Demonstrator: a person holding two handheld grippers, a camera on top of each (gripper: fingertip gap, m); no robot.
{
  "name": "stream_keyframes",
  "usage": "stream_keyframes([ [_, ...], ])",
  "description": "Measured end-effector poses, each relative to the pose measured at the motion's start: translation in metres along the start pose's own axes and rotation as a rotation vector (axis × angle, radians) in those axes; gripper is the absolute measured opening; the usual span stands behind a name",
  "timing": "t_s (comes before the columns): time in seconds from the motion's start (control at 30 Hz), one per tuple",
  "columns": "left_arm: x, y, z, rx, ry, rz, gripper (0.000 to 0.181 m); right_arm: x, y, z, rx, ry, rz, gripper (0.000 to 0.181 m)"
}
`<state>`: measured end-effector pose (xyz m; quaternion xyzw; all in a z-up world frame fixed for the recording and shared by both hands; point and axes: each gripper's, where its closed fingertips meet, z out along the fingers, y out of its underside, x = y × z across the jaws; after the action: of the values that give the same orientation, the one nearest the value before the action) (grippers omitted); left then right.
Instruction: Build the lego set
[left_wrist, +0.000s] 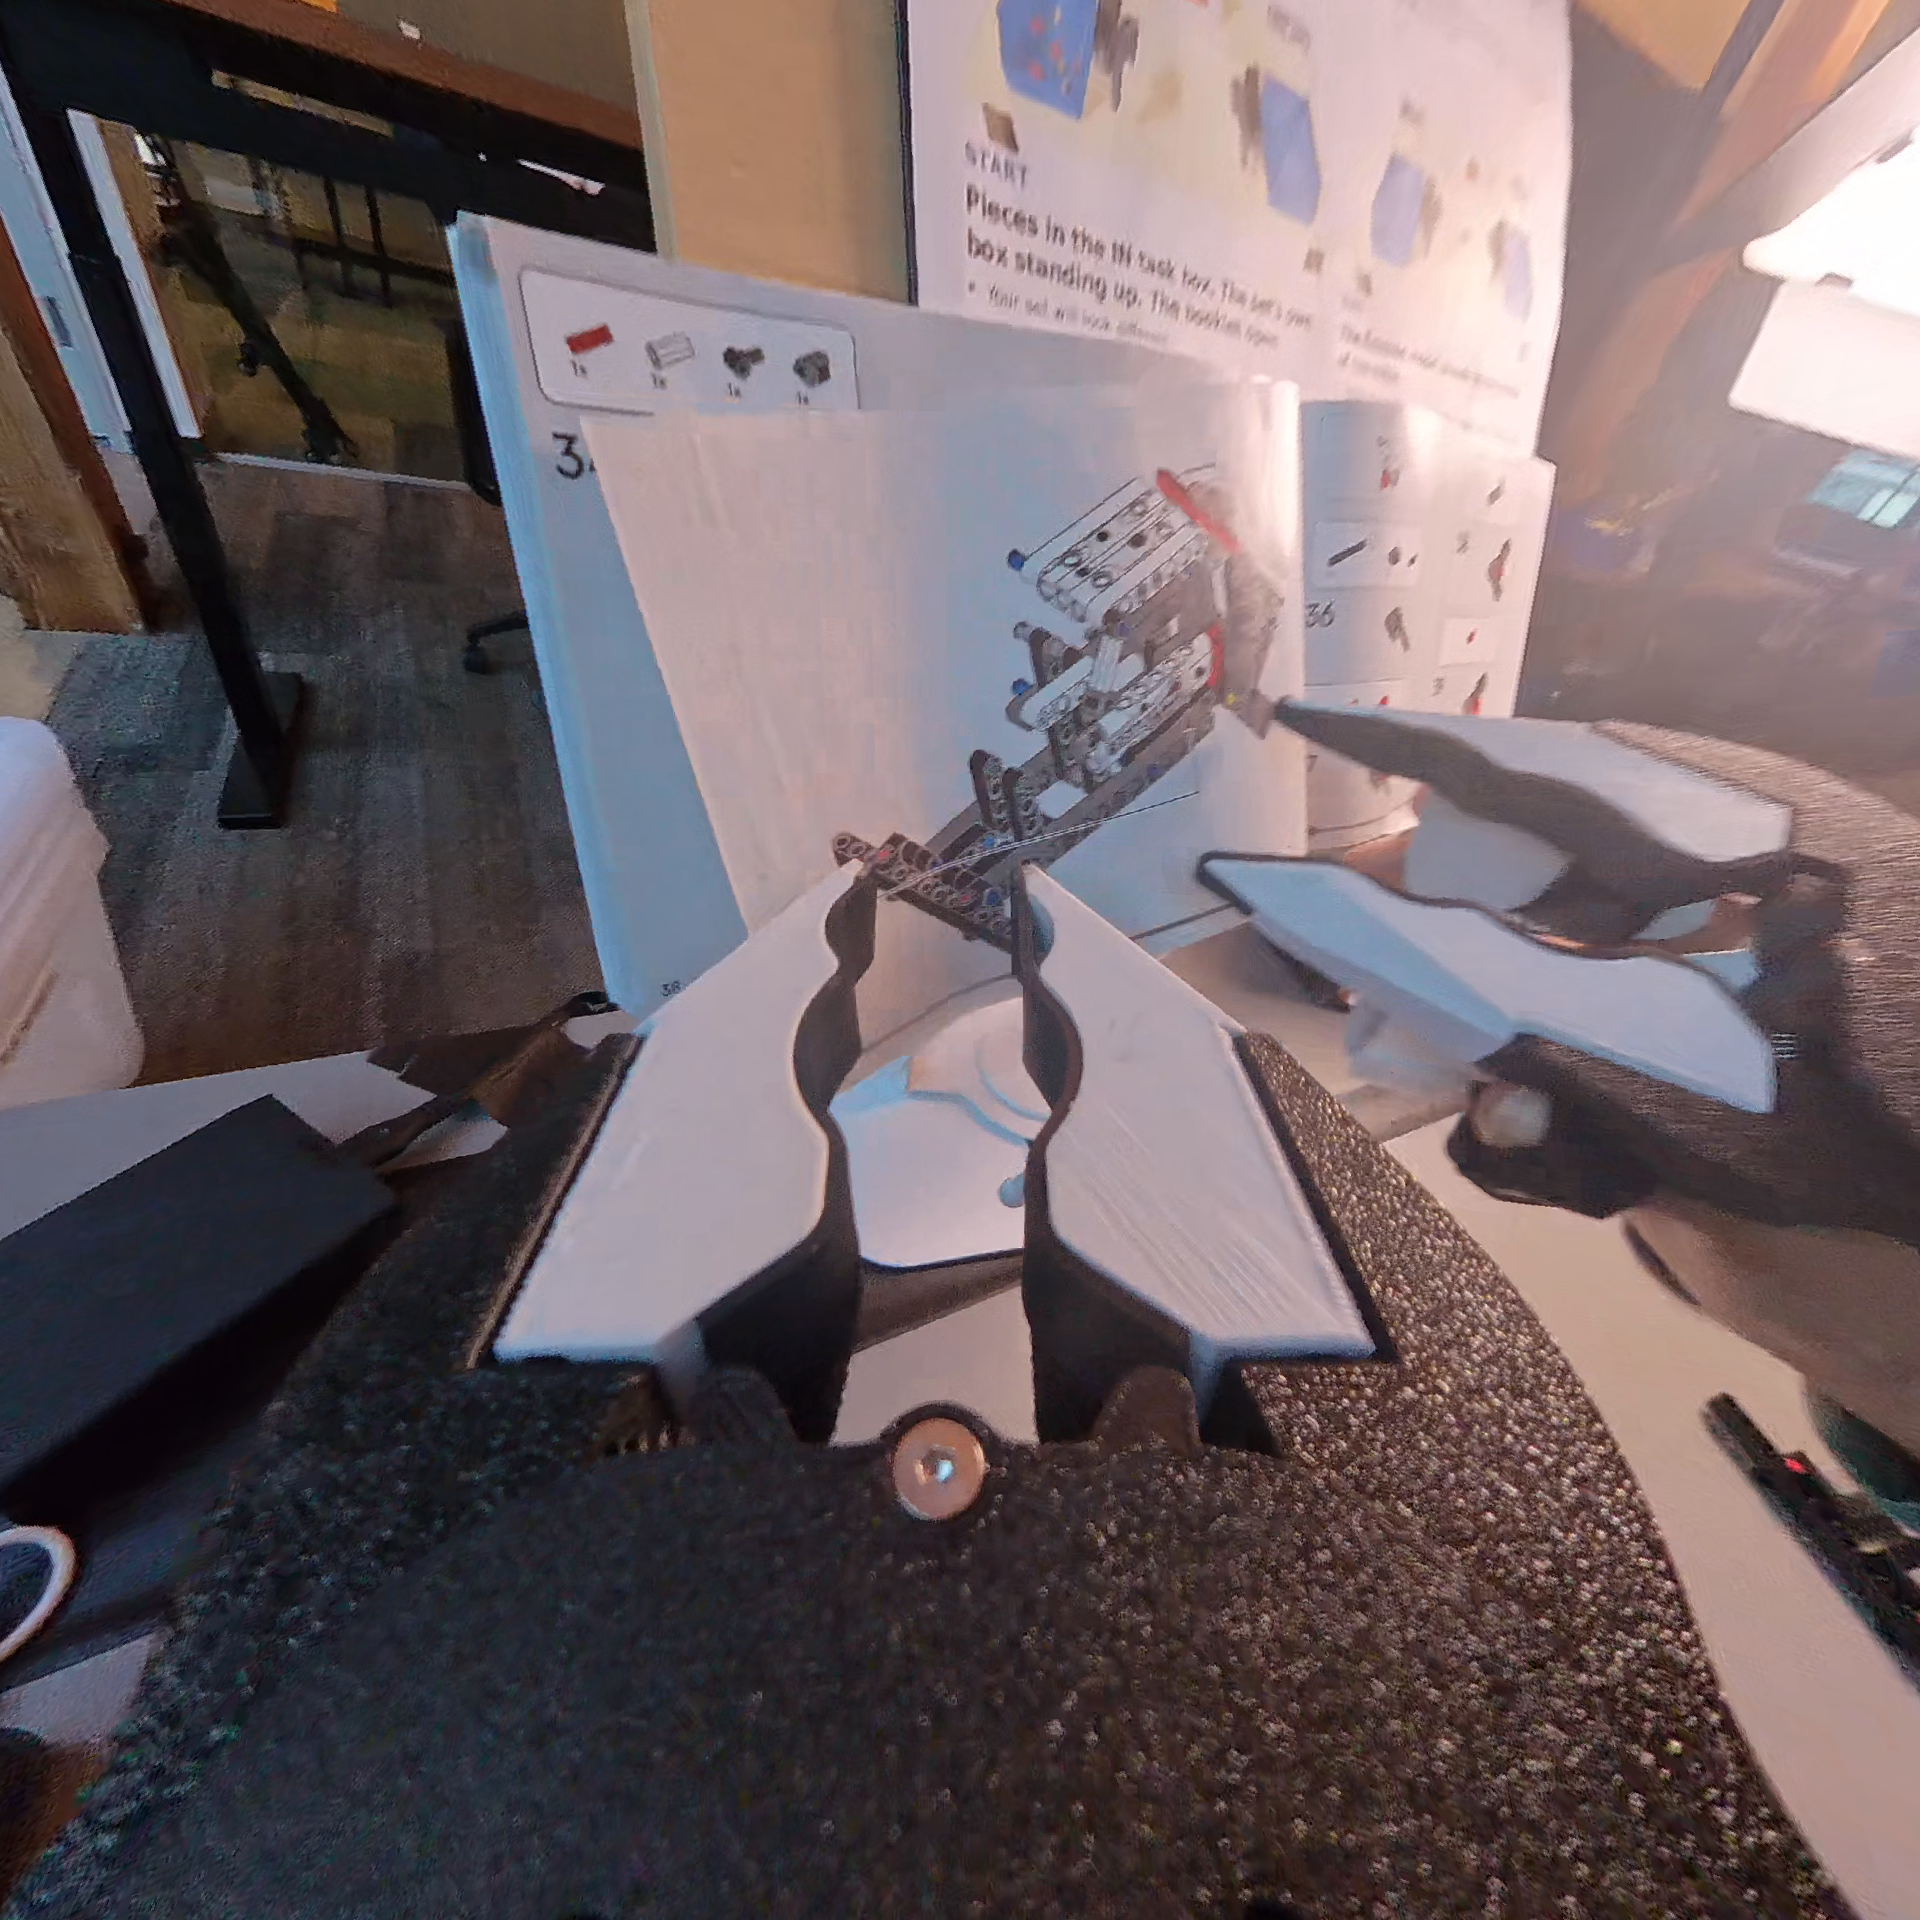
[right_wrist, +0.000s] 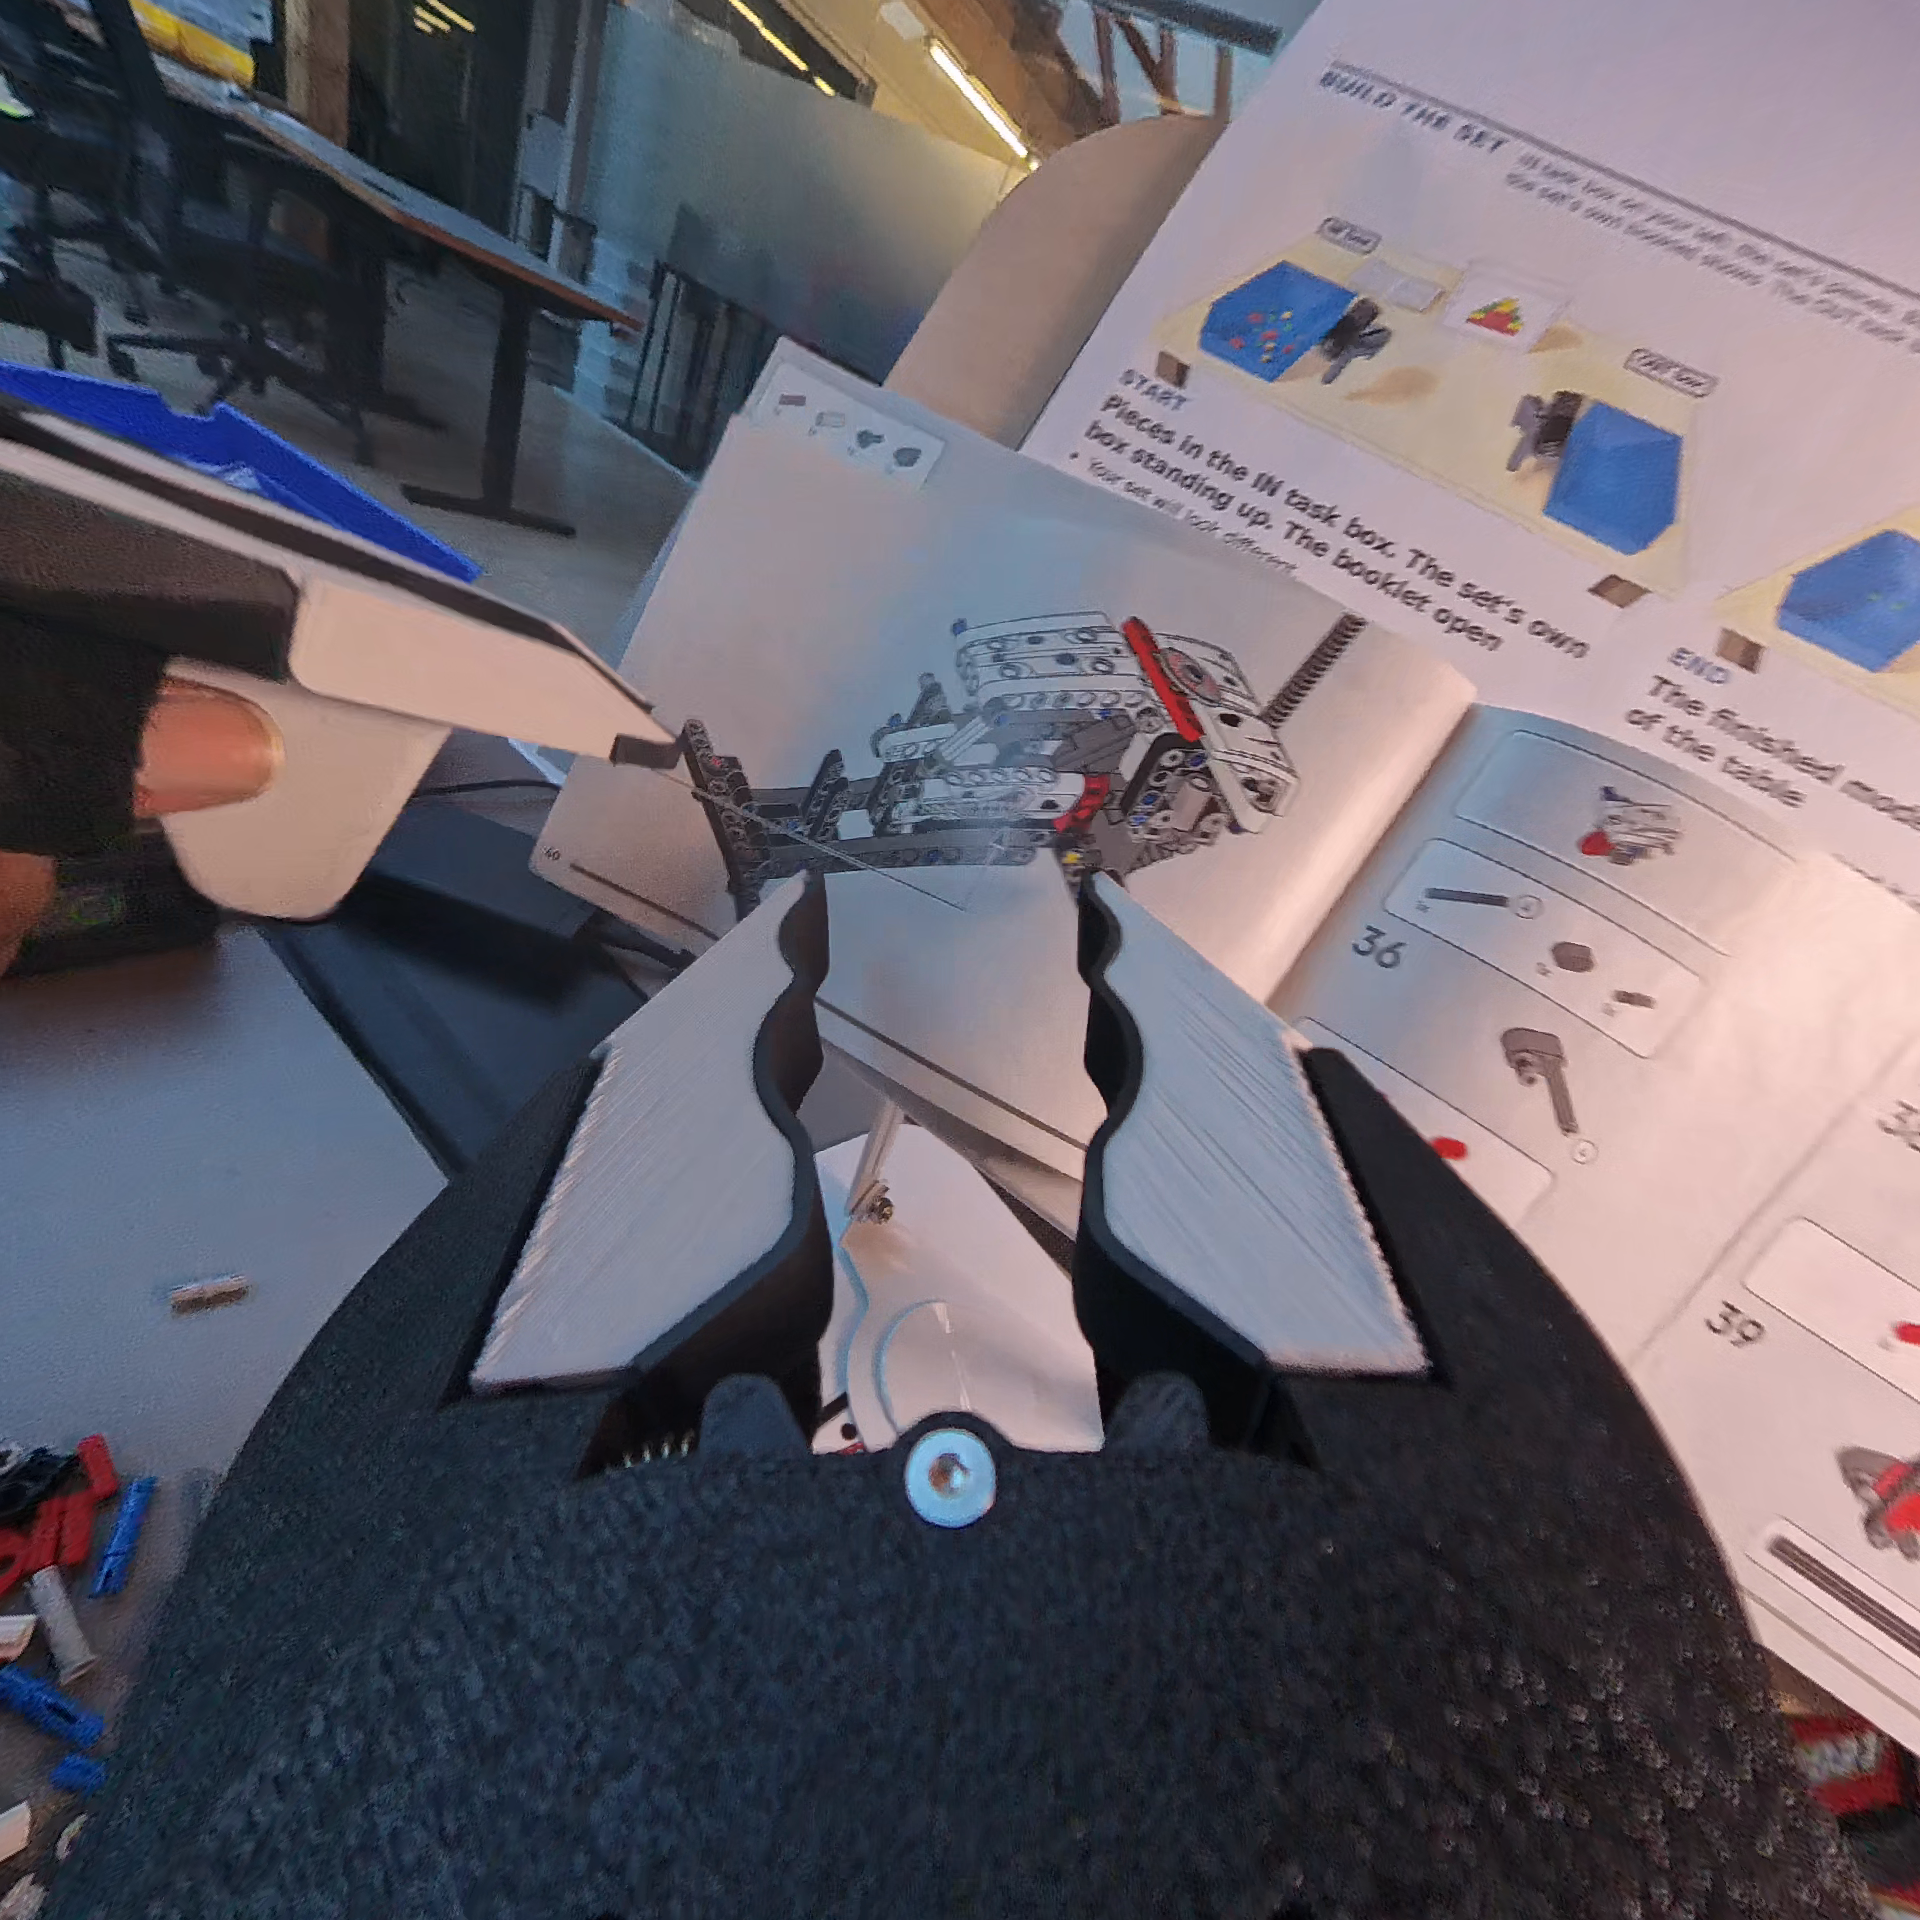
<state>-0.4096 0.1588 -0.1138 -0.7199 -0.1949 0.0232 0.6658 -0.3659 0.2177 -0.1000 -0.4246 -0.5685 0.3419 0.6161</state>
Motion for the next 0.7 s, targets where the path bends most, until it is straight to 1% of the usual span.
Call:
stream_keyframes([
  [0.1,-0.015,0.006,0.011,-0.026,-0.085,0.068,0.023,0.025,0.004,-0.013,0.005,0.079,0.017,0.040],
  [0.2,-0.027,0.003,0.014,-0.034,-0.150,0.136,0.023,0.046,0.023,-0.018,-0.044,0.131,0.037,0.029],
  [0.3,-0.033,-0.006,0.011,-0.019,-0.177,0.163,0.025,0.046,0.040,-0.012,-0.102,0.106,0.007,0.019],
  [0.37,-0.026,-0.018,0.000,0.043,-0.145,0.094,0.027,0.040,0.040,-0.005,-0.120,0.094,-0.065,0.018],
  [0.4,-0.021,-0.018,-0.006,0.063,-0.117,0.042,0.028,0.038,0.040,-0.001,-0.135,0.099,-0.103,0.017],
  [0.47,-0.006,-0.003,-0.018,0.069,-0.032,-0.102,0.031,0.034,0.038,0.004,-0.170,0.103,-0.153,0.015],
  [0.5,0.003,0.012,-0.021,0.052,0.025,-0.190,0.032,0.033,0.037,0.006,-0.192,0.098,-0.166,0.015],
  [0.57,0.023,0.050,-0.024,-0.019,0.143,-0.391,0.034,0.031,0.038,0.010,-0.242,0.090,-0.191,0.015],
  [0.63,0.043,0.076,-0.024,-0.034,0.271,-0.664,0.037,0.032,0.039,0.011,-0.276,0.089,-0.203,0.015],
  [0.7,0.057,0.084,-0.017,0.013,0.393,-0.981,0.044,0.032,0.039,0.012,-0.299,0.090,-0.199,0.015],
])
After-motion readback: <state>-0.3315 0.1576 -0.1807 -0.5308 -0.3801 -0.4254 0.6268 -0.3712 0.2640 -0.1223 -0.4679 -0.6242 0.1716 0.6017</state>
